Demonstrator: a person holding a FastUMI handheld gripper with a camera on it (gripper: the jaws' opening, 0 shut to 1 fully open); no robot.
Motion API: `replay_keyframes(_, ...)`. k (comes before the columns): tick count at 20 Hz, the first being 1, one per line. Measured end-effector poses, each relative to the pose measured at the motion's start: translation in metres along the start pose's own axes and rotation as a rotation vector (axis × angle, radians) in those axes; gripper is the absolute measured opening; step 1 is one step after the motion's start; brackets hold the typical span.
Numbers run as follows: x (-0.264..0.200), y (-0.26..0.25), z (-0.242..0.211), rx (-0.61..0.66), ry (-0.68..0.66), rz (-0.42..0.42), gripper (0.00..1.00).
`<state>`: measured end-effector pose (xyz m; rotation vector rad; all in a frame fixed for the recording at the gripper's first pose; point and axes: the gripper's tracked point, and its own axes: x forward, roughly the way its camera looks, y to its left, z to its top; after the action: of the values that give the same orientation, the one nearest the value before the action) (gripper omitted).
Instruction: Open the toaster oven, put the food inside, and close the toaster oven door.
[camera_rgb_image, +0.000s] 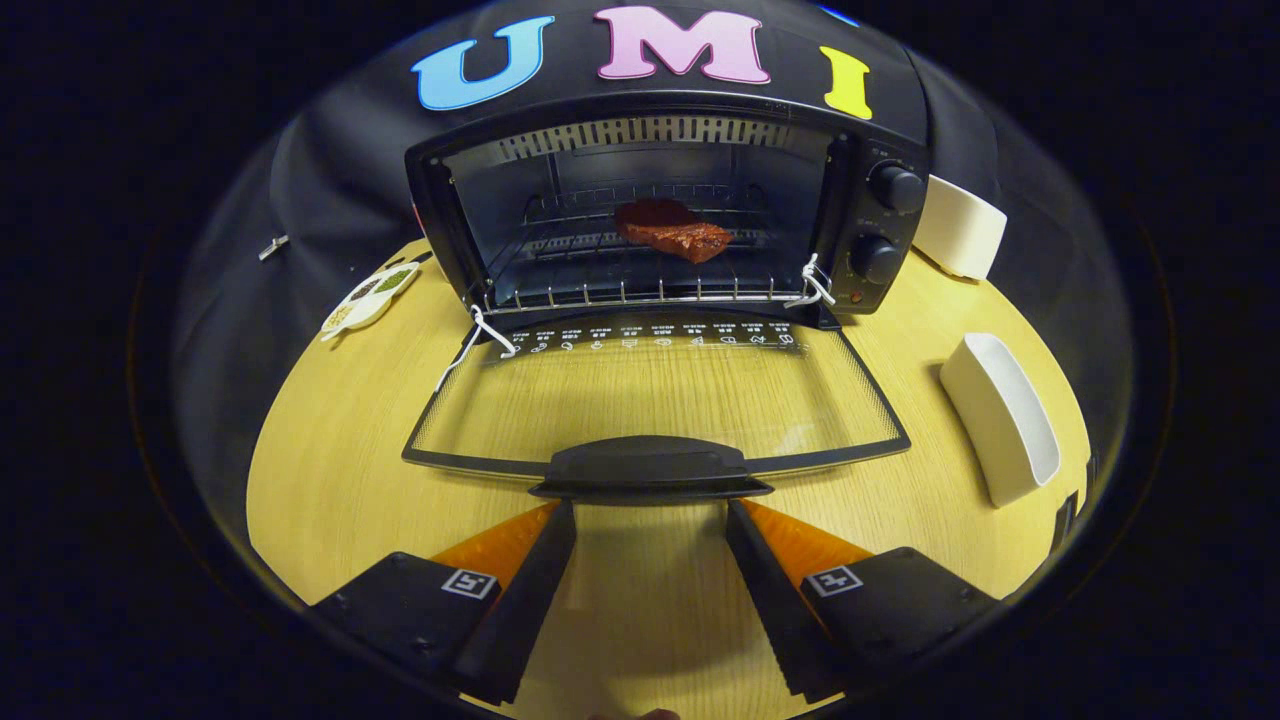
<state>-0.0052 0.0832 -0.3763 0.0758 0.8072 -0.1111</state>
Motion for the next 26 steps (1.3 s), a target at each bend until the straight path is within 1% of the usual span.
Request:
replay_keyframes(3, -0.002, 0.001, 0.001, 0.009, 0.003, 0.020, 0.96)
replay_keyframes(7, -0.012, 0.001, 0.007, 0.022, -0.027, 0.028, 0.95)
replay_keyframes(15, -0.045, 0.004, 0.034, 0.050, -0.149, 0.042, 0.96)
replay_keyframes(20, -0.066, 0.006, 0.061, 0.059, -0.236, 0.059, 0.96)
replay_keyframes(26, -0.078, 0.009, 0.107, 0.062, -0.329, 0.087, 0.96)
